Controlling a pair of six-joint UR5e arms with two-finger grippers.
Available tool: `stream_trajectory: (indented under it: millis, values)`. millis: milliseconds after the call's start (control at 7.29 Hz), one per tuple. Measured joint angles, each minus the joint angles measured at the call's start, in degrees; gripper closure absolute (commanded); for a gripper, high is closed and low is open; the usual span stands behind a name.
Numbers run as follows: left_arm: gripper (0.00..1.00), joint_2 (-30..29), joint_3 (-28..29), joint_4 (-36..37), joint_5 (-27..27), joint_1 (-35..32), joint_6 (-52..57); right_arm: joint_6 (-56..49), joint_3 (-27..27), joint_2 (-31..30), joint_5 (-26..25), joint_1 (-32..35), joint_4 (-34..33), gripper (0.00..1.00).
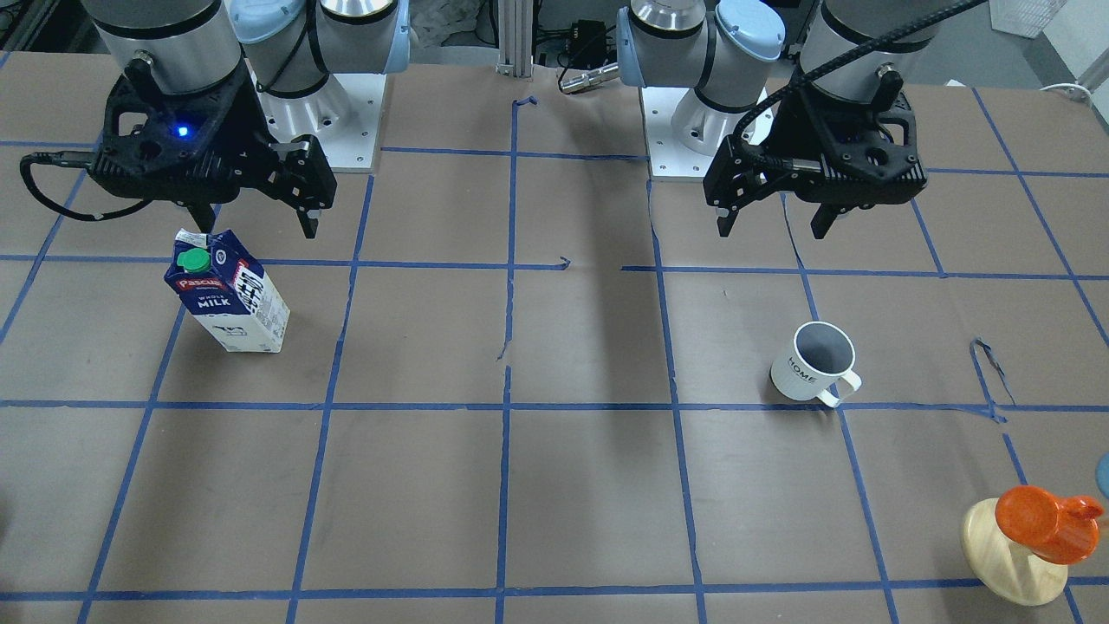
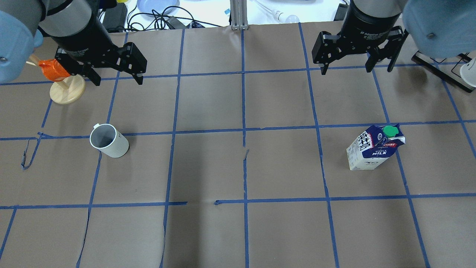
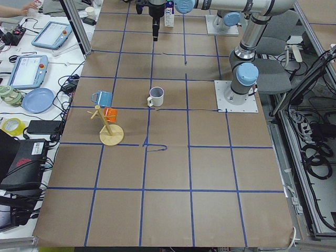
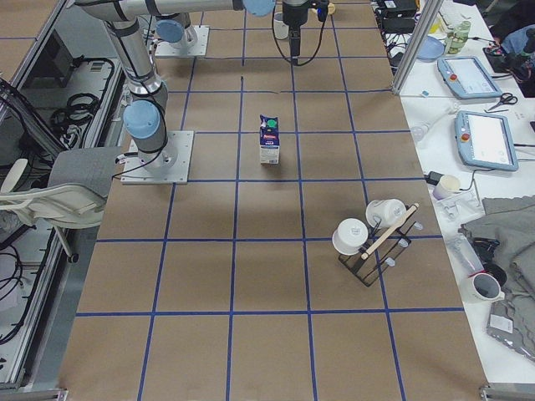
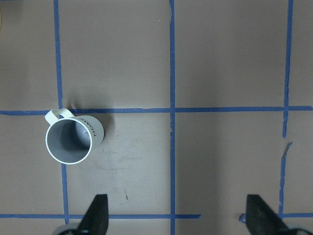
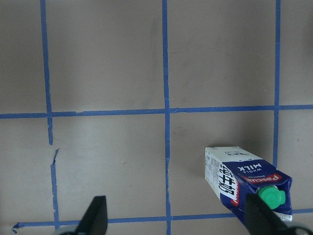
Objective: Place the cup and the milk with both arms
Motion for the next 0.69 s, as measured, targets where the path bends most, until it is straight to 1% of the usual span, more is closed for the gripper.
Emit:
stream_trajectory:
  millis: [686]
  values:
    - [0.00, 0.2, 0.1, 0.0, 0.0, 0.4, 0.3, -0.1, 0.3, -0.3, 0.6, -0.3, 0.2, 0.00]
